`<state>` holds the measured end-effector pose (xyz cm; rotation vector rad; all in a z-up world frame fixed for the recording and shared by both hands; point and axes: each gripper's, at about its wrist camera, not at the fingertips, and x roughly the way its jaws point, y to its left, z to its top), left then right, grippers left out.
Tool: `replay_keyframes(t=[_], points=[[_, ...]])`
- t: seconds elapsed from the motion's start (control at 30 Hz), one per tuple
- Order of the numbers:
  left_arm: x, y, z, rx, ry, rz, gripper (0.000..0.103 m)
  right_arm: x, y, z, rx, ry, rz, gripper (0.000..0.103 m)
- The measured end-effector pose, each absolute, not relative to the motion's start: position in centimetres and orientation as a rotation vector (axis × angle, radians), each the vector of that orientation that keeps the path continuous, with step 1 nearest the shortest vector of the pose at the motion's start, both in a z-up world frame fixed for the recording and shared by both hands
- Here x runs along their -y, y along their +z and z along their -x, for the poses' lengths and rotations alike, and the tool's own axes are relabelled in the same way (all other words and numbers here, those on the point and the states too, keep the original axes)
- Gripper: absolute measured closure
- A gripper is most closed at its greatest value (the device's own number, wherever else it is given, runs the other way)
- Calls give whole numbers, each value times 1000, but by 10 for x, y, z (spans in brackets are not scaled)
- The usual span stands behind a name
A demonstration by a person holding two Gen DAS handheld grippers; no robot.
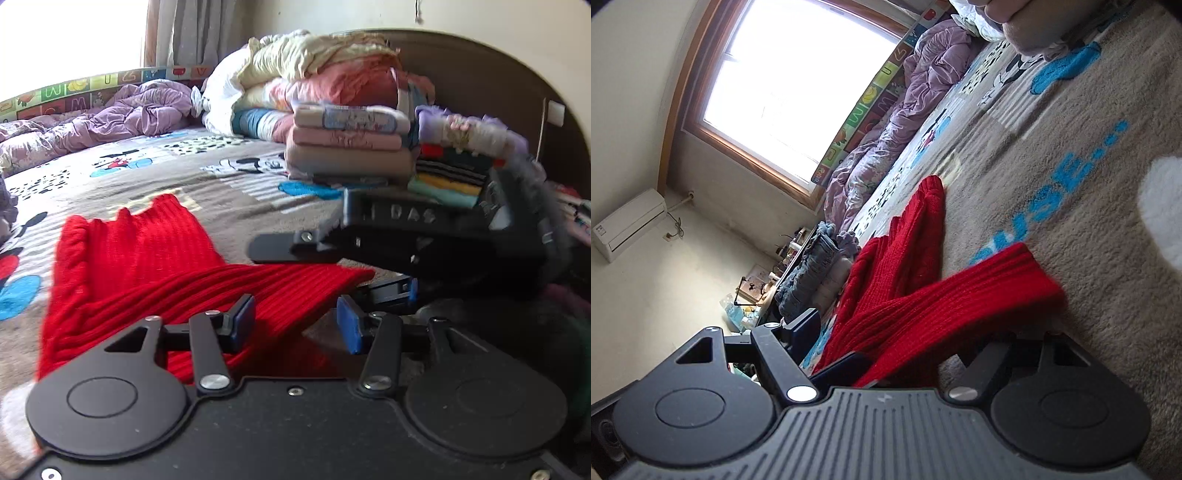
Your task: Fold clothes
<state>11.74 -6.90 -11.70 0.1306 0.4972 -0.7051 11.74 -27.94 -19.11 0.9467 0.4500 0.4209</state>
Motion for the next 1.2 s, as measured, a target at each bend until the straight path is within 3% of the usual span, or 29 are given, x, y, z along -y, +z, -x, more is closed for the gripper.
replay_keyframes(t=[0.17, 0.23, 0.3, 0.5, 0.6, 0.73, 1.0, 1.1, 1.2], points=[[-26, -93, -124, -425, -512, 45, 58, 276, -194, -117, -461, 406, -936, 29], [-68, -90, -128, -420, -413, 118, 59, 274, -194, -117, -471, 385, -917, 34], [-94, -92, -127, -429, -358, 153, 64, 271, -194, -118, -479, 360, -888, 40], [-85, -109, -122, -494, -408, 115, 79, 270, -196, -118, -458, 287, -868, 76], [-58, -124, -119, -547, -471, 18, 83, 269, -190, -117, -428, 283, -842, 85], [-33, -149, -118, -615, -494, -76, 84, 267, -180, -116, -388, 280, -805, 88], [-59, -127, -125, -553, -508, 58, 84, 272, -174, -118, -369, 292, -799, 88], [-48, -147, -145, -683, -543, -20, 84, 269, -166, -118, -368, 294, -771, 88], [-56, -126, -147, -623, -579, 4, 83, 265, -155, -120, -391, 281, -710, 88]])
